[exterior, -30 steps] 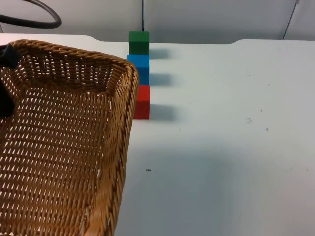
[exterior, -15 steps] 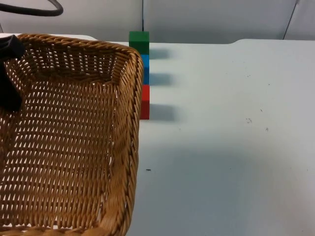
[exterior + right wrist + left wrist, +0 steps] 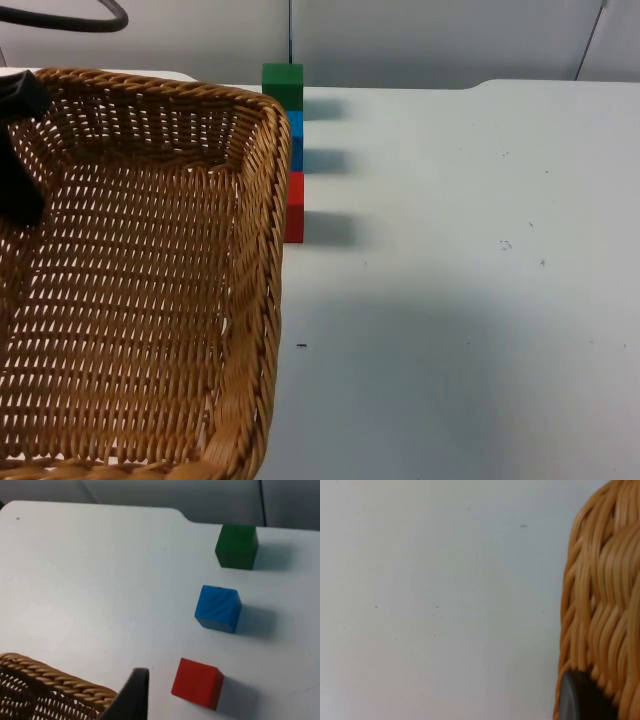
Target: Pick up the basket with the left hand and place the blue cube into the basket with the right hand.
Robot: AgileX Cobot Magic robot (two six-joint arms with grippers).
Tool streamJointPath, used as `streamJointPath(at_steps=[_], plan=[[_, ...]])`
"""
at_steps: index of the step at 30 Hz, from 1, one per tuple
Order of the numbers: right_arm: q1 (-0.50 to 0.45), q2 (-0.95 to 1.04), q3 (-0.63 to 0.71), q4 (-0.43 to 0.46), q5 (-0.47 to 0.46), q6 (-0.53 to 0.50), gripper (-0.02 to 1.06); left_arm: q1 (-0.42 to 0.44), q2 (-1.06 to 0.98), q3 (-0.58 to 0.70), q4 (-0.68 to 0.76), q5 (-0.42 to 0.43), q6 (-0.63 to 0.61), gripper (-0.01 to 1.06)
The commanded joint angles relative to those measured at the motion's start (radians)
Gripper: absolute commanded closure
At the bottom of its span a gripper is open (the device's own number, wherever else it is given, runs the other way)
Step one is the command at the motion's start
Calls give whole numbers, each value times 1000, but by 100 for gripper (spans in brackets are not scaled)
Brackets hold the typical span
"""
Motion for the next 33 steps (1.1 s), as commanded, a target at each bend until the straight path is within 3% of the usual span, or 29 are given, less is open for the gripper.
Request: streamJointPath(at_steps=[1,12,19,26,29,33], plan=[[31,75,-48,-16,-19,68,6,3,-5,-7,-29,7,-4,105],[74,377,-277,-30,4,225,11,3,-5,-7,2,5,3,105],[94,517,-464,-228,119,422,14,3,-5,-7,10,3,3,105],[122,625,-609,-273,171,498,15,3,-5,-7,10,-10,3,105],[138,698,-704,-329,258,528,15,3,-5,-7,6,-14,3,105],[144,758,-772,-353,297,530,15,3,-5,-7,-3,-14,3,105]])
